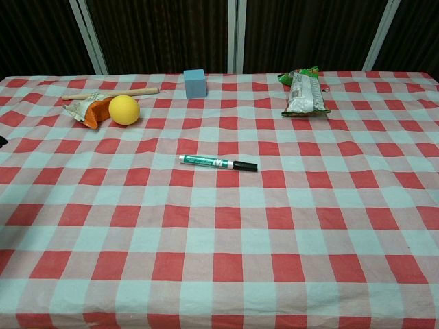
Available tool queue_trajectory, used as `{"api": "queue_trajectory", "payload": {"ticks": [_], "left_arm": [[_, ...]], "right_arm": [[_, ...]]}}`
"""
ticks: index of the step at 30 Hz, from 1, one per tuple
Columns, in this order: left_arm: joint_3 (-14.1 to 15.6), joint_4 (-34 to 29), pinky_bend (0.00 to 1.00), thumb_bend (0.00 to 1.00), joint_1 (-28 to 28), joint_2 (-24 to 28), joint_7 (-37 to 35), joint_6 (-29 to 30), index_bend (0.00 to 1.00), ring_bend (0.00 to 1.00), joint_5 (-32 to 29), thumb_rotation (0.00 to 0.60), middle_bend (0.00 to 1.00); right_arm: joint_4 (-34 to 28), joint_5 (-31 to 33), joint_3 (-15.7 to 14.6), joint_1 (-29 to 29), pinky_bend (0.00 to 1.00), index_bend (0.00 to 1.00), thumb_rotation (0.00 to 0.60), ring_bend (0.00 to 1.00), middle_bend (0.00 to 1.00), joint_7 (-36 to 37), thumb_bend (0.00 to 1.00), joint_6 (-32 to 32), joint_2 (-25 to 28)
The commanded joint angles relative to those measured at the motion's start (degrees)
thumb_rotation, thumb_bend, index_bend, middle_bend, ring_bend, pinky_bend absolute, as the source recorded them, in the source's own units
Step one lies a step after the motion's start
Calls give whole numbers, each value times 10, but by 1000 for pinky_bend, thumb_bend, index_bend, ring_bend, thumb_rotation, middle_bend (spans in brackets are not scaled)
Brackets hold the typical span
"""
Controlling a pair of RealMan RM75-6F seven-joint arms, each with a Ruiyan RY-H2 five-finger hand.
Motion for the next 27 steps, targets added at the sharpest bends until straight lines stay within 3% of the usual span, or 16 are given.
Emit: {"api": "queue_trajectory", "payload": {"ticks": [1,12,17,22,27], "left_arm": [[-1,-1,231,64,0,0,0,-1,229,156,-1,600,223],[-13,-32,231,65,-15,13,23,-20,229,156,-10,600,223],[-29,-63,232,68,-42,27,50,-55,228,156,-21,600,223],[-76,-98,279,79,-95,26,102,-121,234,172,-65,600,235],[-138,-126,410,83,-170,15,200,-190,307,314,-118,600,327]], "right_arm": [[0,0,0,0,0,19,600,0,113,0,26,0,0],[-25,-4,6,5,0,19,600,0,116,-10,26,3,9],[-32,-9,4,11,0,19,600,0,116,-21,26,-4,14],[-40,-9,14,17,0,23,600,0,117,-32,26,-2,23],[-52,-10,17,25,0,24,600,0,116,-46,26,-10,24]]}}
